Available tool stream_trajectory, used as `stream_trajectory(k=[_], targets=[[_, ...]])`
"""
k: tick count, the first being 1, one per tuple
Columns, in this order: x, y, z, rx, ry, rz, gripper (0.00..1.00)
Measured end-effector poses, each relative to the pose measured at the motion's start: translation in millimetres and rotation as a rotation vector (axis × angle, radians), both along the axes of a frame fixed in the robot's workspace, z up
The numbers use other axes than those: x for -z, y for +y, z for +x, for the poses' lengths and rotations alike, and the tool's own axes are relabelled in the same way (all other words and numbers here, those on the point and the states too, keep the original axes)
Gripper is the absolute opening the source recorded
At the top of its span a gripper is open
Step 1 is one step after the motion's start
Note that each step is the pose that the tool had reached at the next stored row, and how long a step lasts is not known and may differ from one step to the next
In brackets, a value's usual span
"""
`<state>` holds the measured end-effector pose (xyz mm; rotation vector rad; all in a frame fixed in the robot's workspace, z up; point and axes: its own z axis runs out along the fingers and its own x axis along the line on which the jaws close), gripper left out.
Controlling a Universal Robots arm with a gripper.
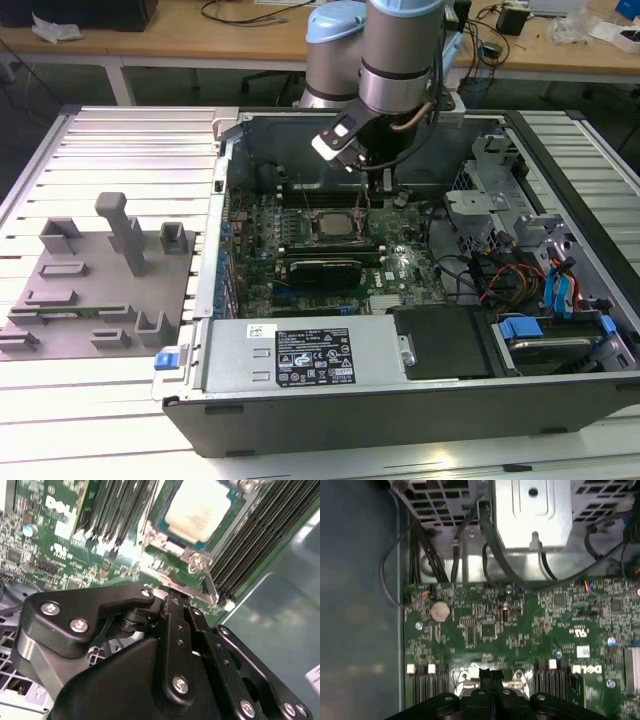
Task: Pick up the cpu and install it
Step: 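Close the cpu cover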
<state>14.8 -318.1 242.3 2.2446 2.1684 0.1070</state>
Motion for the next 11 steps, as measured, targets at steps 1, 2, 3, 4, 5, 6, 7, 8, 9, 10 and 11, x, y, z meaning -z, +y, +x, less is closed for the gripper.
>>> stream_trajectory(k=[1,2,3,4,5,6,7,8,9,10,11], targets=[[0.0,0.0,-2.5,0.000,-0.0012,0.0015,0.11],[-0.1,0.0,-10.1,0.000,-0.0051,0.0064,0.11],[0.0,0.0,-16.8,0.000,-0.0081,0.0110,0.11],[0.0,0.0,-21.0,0.000,-0.0098,0.0132,0.11],[0.0,0.1,-21.6,0.000,-0.0098,0.0133,0.11],[0.0,0.1,-21.7,0.000,-0.0100,0.0133,0.11],[0.0,0.0,-21.8,0.000,-0.0099,0.0133,0.11],[0.0,0.0,-21.9,0.000,-0.0098,0.0133,0.11],[0.1,0.0,-21.9,0.000,-0.0054,0.0134,0.11],[0.3,0.0,-21.9,0.000,0.0043,0.0134,0.11],[0.5,0.0,-21.7,0.000,0.0201,0.0133,0.11]])
